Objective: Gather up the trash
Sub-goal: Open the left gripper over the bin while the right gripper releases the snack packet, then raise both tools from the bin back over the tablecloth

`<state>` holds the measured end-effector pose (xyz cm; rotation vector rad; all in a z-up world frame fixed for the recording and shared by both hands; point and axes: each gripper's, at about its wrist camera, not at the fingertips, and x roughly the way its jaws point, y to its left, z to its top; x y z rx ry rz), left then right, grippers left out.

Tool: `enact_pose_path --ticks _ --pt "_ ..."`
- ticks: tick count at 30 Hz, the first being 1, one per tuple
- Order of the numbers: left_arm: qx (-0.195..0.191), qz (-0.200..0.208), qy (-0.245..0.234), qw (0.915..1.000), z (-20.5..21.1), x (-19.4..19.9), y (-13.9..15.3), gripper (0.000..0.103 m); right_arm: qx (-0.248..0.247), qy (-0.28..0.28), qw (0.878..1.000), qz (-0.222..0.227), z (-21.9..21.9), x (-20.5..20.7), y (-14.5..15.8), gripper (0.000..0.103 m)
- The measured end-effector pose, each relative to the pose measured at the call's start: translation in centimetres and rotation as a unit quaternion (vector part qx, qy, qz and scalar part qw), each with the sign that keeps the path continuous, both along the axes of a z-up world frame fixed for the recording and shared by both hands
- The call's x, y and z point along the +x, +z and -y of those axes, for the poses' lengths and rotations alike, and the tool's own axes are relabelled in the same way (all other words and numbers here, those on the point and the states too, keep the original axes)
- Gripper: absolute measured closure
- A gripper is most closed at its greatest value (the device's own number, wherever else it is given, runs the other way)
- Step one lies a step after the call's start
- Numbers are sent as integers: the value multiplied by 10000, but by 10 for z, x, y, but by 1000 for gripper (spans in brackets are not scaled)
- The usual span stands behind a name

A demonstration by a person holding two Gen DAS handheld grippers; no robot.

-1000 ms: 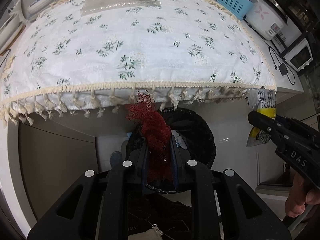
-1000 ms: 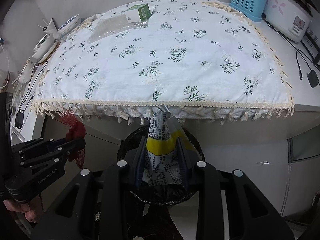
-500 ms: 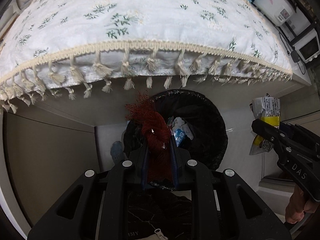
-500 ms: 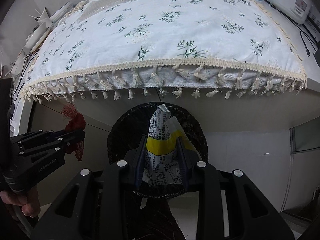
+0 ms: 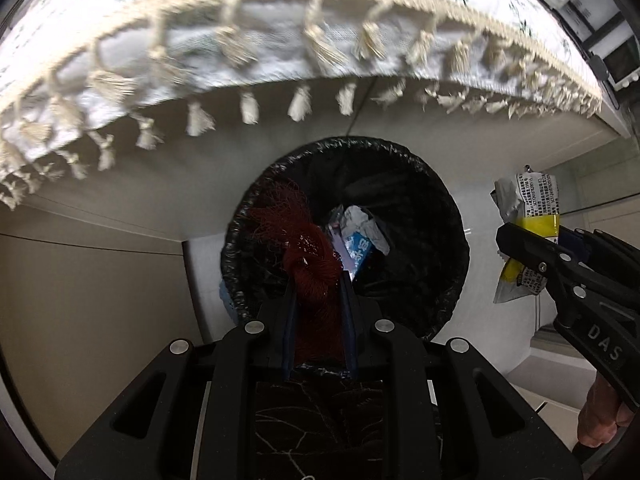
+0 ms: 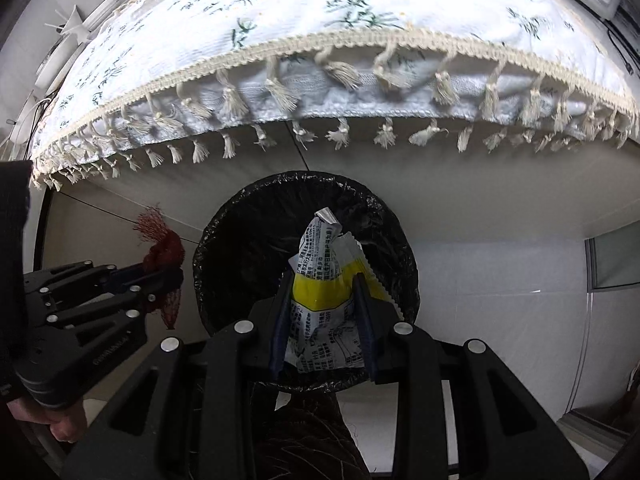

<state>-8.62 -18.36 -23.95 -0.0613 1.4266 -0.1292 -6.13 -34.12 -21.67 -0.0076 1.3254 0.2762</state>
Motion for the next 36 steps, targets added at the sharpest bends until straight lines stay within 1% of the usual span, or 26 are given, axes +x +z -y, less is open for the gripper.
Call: enact_pose_path --ticks 5,9,10,12,13,14,16,18,20,21,23,28,30,35,36 --pt "-38 11 -94 9999 11 2 -9 85 -48 -81 10000 -1 4 -3 0 75" --pt "-98 81 -195 9997 21 2 -9 84 -45 -136 9999 24 9 -7 3 75" --pt "-129 94 -213 9996 23 3 -9 79 -48 -146 9999 30 11 -8 3 75" --pt "-145 166 -246 9995 25 1 -5 76 -63 -156 9999 24 13 -8 3 75" --pt "-106 215 -265 9994 26 1 -4 67 -75 -159 9998 17 12 -8 3 75" --pt "-81 270 -263 9993 25 0 -2 56 -85 -164 9998 10 11 -8 2 75" --pt "-92 373 -165 9991 21 0 3 45 -83 -174 9998 -8 13 -7 1 75" --pt "-132 402 -91 9991 15 -1 6 42 -65 -178 9998 -16 9 -6 -1 75" --pt "-114 424 -12 9990 9 -1 8 29 -48 -170 9998 -25 6 -5 -4 75" --pt "-124 462 51 9988 5 -2 11 27 -45 -156 9999 -24 3 -4 -5 75" --pt "-119 493 163 9986 -4 -3 14 18 -27 -124 9999 -35 -2 -3 -6 75" --pt "-72 589 478 9971 -26 -5 22 7 10 -11 10000 -62 -20 -1 -10 75" --pt "-78 619 571 9964 -35 -7 27 6 29 33 10000 -89 -26 0 -12 74" --pt "-27 621 706 9956 -53 -10 28 6 56 165 9998 -118 -46 5 -15 74" --pt "-3 635 720 9954 -55 -12 28 6 57 205 9997 -113 -50 5 -15 73"
